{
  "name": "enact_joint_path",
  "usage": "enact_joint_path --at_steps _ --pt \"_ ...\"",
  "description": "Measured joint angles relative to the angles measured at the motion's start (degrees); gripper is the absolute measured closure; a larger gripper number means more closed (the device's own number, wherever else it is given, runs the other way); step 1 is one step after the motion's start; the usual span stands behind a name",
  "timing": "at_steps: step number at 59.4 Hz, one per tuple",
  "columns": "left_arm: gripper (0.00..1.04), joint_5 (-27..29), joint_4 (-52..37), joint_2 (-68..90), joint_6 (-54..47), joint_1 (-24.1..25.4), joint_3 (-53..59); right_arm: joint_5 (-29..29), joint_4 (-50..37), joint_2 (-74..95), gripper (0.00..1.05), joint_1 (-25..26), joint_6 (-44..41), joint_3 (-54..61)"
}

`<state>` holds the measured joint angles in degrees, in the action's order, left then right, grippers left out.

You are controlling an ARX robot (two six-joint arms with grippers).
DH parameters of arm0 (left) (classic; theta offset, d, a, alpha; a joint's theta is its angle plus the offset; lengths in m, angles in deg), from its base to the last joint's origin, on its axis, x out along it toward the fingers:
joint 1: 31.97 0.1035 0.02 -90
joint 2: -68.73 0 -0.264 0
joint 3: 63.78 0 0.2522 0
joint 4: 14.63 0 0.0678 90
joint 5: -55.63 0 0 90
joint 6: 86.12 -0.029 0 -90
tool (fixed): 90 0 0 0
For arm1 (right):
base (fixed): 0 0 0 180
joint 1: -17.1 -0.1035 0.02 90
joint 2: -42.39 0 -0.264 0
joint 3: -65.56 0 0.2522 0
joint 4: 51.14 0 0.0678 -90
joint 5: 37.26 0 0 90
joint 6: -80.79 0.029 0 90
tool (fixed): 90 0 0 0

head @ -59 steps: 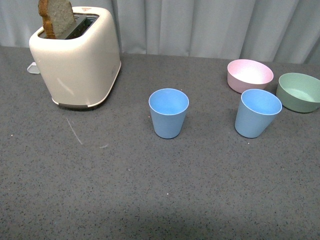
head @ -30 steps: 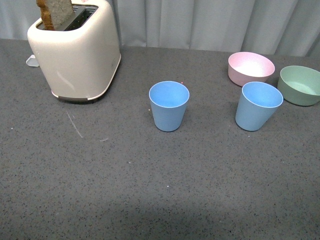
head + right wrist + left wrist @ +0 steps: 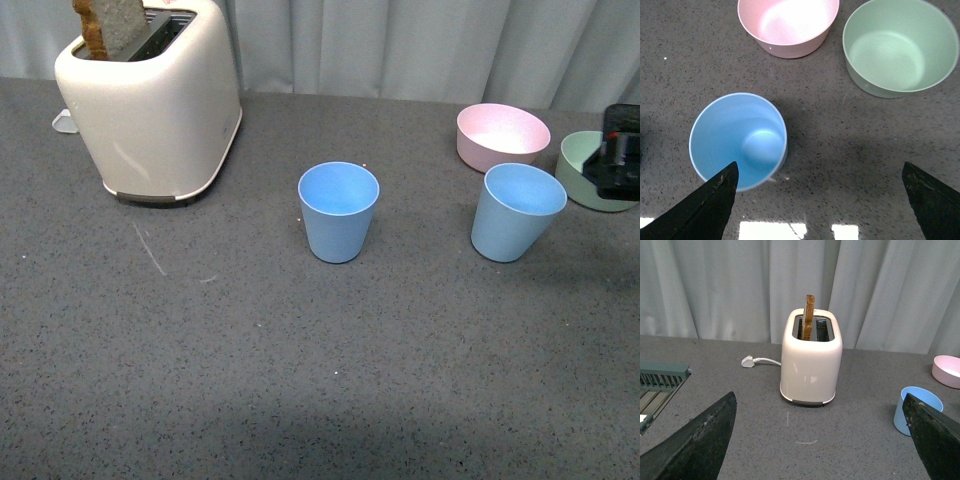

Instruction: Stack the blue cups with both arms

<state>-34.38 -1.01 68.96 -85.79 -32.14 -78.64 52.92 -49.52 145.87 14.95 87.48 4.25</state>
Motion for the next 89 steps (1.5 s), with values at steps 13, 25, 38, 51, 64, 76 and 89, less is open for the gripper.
enact_joint_path --at_steps 13,25,38,51,64,76,89 --pt "0.07 0.0 0.0 0.0 0.0 0.0 0.0 -0.1 11.2 11.6 0.14 -2.1 10.2 -12.7" --pt "0.07 0.0 0.0 0.0 0.0 0.0 0.0 0.8 14.0 15.2 0.44 -2.7 12.9 -17.0" --pt "0.07 0.0 0.0 0.0 0.0 0.0 0.0 1.0 16.7 16.2 0.85 -2.8 14.5 -19.0" --pt "0.07 0.0 0.0 0.0 0.0 0.0 0.0 0.3 18.1 15.8 1.04 -2.6 15.1 -19.0" --pt "0.07 0.0 0.0 0.0 0.0 0.0 0.0 -5.5 19.5 11.9 1.04 -3.5 15.5 -19.0" --pt "0.07 0.0 0.0 0.0 0.0 0.0 0.0 -14.1 22.8 6.1 1.04 -9.5 17.8 -22.3" --pt "0.07 0.0 0.0 0.0 0.0 0.0 0.0 -14.8 24.8 6.4 1.04 -14.4 17.9 -24.3"
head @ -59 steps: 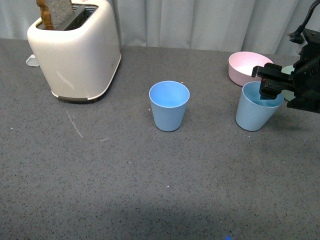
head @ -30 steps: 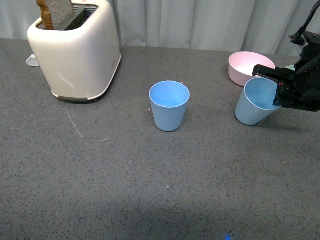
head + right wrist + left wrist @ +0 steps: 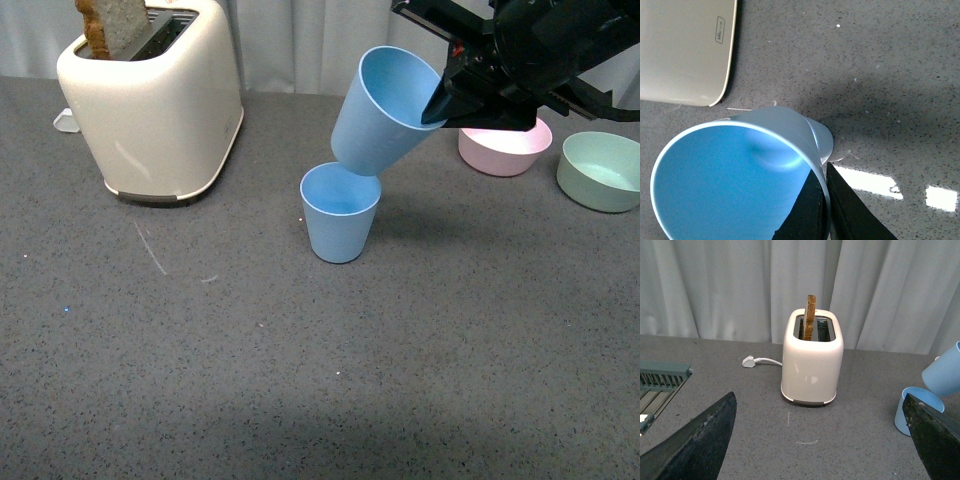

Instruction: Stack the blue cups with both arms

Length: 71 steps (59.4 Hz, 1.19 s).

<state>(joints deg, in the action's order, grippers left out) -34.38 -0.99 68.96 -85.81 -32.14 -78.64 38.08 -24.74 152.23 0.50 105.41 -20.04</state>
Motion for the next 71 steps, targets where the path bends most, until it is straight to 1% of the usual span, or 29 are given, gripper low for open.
enact_joint_path --at_steps 9,20,23,24,30,32,36,43,45,46,47,48,49,50,51,52,53,54,55,56,57,58,60,62,65,67,71 --pt "0.07 0.0 0.0 0.0 0.0 0.0 0.0 0.9 1.3 0.9 1.04 -1.8 -0.5 -0.6" --pt "0.07 0.0 0.0 0.0 0.0 0.0 0.0 1.3 1.3 2.4 1.04 -2.6 -0.6 -0.8" --pt "0.07 0.0 0.0 0.0 0.0 0.0 0.0 0.8 0.5 2.9 0.95 -2.8 -0.5 -0.9" --pt "0.07 0.0 0.0 0.0 0.0 0.0 0.0 0.4 0.1 3.0 0.89 -2.8 -0.5 -0.9" --pt "0.07 0.0 0.0 0.0 0.0 0.0 0.0 0.3 -1.5 3.0 0.75 -3.0 -0.6 -0.9" --pt "0.07 0.0 0.0 0.0 0.0 0.0 0.0 0.7 -2.7 3.0 0.68 -3.0 -1.0 -0.9" --pt "0.07 0.0 0.0 0.0 0.0 0.0 0.0 1.1 -3.8 2.9 0.57 -3.0 -1.6 -0.9" --pt "0.07 0.0 0.0 0.0 0.0 0.0 0.0 1.1 -3.9 2.8 0.4 -3.0 -2.2 -0.9" --pt "0.07 0.0 0.0 0.0 0.0 0.0 0.0 1.2 -4.0 2.8 0.32 -3.0 -2.3 -0.9" --pt "0.07 0.0 0.0 0.0 0.0 0.0 0.0 2.3 -4.7 2.8 0.31 -3.0 -2.8 -0.6" --pt "0.07 0.0 0.0 0.0 0.0 0.0 0.0 4.5 -7.9 2.8 0.32 -3.3 -3.7 0.5" --pt "0.07 0.0 0.0 0.0 0.0 0.0 0.0 8.0 -12.5 2.8 0.34 -3.5 -5.2 2.3" --pt "0.07 0.0 0.0 0.0 0.0 0.0 0.0 12.8 -18.9 2.6 0.37 -3.6 -6.7 4.9" --pt "0.07 0.1 0.0 0.0 0.0 0.0 0.0 12.8 -20.5 2.5 0.38 -3.6 -7.3 5.5" --pt "0.07 0.0 0.0 0.0 0.0 0.0 0.0 20.2 -28.5 2.4 0.43 -3.7 -10.3 9.0" --pt "0.07 0.0 0.0 0.0 0.0 0.0 0.0 22.2 -31.7 2.2 0.45 -3.7 -11.5 10.5" --pt "0.07 -0.1 0.0 0.0 0.0 0.0 0.0 25.4 -37.9 1.9 0.48 -3.6 -13.6 13.8" --pt "0.07 -0.1 0.0 0.0 0.0 0.0 0.0 26.0 -39.5 1.8 0.49 -3.6 -14.1 14.7" --pt "0.07 0.0 0.0 0.0 0.0 0.0 0.0 28.8 -47.0 1.2 0.53 -3.2 -16.5 18.8" --pt "0.07 0.0 0.0 0.0 0.0 0.0 0.0 29.7 -50.0 1.0 0.55 -3.0 -17.2 20.4" --pt "0.07 0.2 0.0 0.0 0.0 0.0 0.0 30.6 -56.1 0.4 0.59 -2.6 -18.5 23.6" --pt "0.07 0.2 0.0 0.0 0.0 0.0 0.0 31.1 -59.0 0.2 0.6 -2.3 -19.1 24.9" --pt "0.07 0.2 0.0 0.0 0.0 0.0 0.0 31.0 -68.1 -1.9 0.68 -1.1 -20.8 29.9" --pt "0.07 0.2 0.0 0.0 0.0 0.0 0.0 30.7 -72.8 -4.1 0.73 -0.3 -21.8 32.8" --pt "0.07 0.2 0.1 0.0 0.0 0.0 0.0 30.1 -77.0 -7.4 0.8 0.8 -22.6 35.9" --pt "0.07 0.1 0.1 0.0 0.0 0.0 0.0 29.4 -79.1 -10.7 0.87 1.9 -23.3 38.4" --pt "0.07 0.0 0.1 0.0 0.0 0.0 0.0 28.3 -80.1 -14.6 0.98 3.4 -23.6 42.2"
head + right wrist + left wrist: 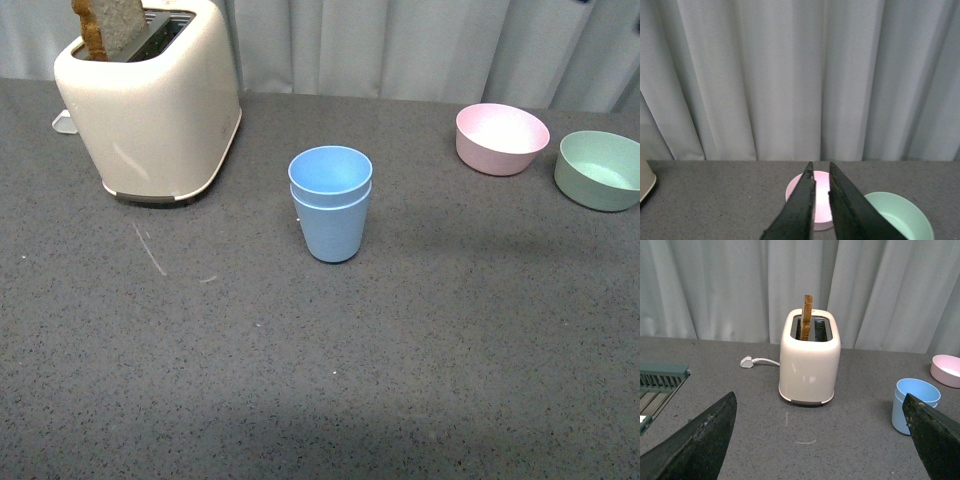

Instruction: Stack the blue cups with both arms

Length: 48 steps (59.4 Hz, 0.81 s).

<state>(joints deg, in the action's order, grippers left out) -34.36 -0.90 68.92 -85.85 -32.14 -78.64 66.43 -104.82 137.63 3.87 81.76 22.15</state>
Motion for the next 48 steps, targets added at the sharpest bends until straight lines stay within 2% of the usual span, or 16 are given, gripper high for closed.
enact_joint_path --at_steps 3,27,43,45,48 --pt "0.07 0.0 0.0 0.0 0.0 0.0 0.0 -1.0 -0.1 -2.2 1.04 0.9 -0.6 3.3" --pt "0.07 0.0 0.0 0.0 0.0 0.0 0.0 -6.6 3.0 -18.7 1.04 6.3 -0.8 18.6" --pt "0.07 0.0 0.0 0.0 0.0 0.0 0.0 -9.6 10.2 -31.8 1.04 8.8 -0.8 24.5" --pt "0.07 0.0 0.0 0.0 0.0 0.0 0.0 -12.2 11.6 -33.7 1.04 10.4 -0.8 25.1" --pt "0.07 0.0 0.0 0.0 0.0 0.0 0.0 -13.2 12.9 -35.7 1.04 11.8 -0.8 25.7"
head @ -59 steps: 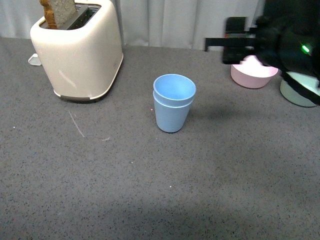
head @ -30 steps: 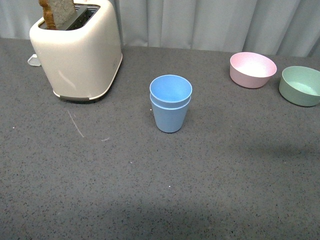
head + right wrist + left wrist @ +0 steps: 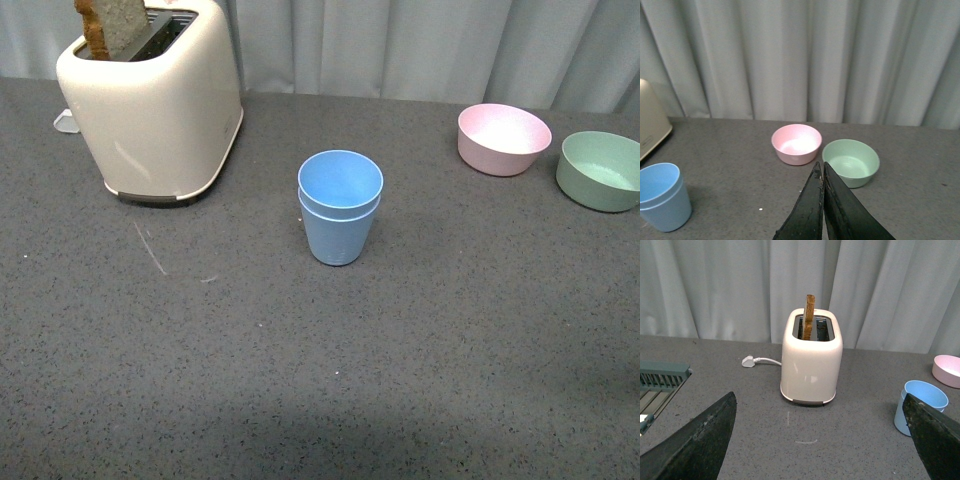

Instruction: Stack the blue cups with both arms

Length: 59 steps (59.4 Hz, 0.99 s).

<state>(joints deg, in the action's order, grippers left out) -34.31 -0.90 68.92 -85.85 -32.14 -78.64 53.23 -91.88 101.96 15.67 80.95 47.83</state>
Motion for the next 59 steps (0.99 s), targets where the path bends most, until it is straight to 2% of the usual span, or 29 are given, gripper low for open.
enact_joint_path --at_steps 6,31,59 --pt "0.07 0.0 0.0 0.0 0.0 0.0 0.0 -0.1 3.9 -5.4 1.04 1.3 0.0 1.3" --pt "0.07 0.0 0.0 0.0 0.0 0.0 0.0 -0.4 20.3 -24.6 1.04 1.3 0.0 3.7" --pt "0.07 0.0 0.0 0.0 0.0 0.0 0.0 -0.4 33.9 -39.1 1.04 1.3 0.0 3.8"
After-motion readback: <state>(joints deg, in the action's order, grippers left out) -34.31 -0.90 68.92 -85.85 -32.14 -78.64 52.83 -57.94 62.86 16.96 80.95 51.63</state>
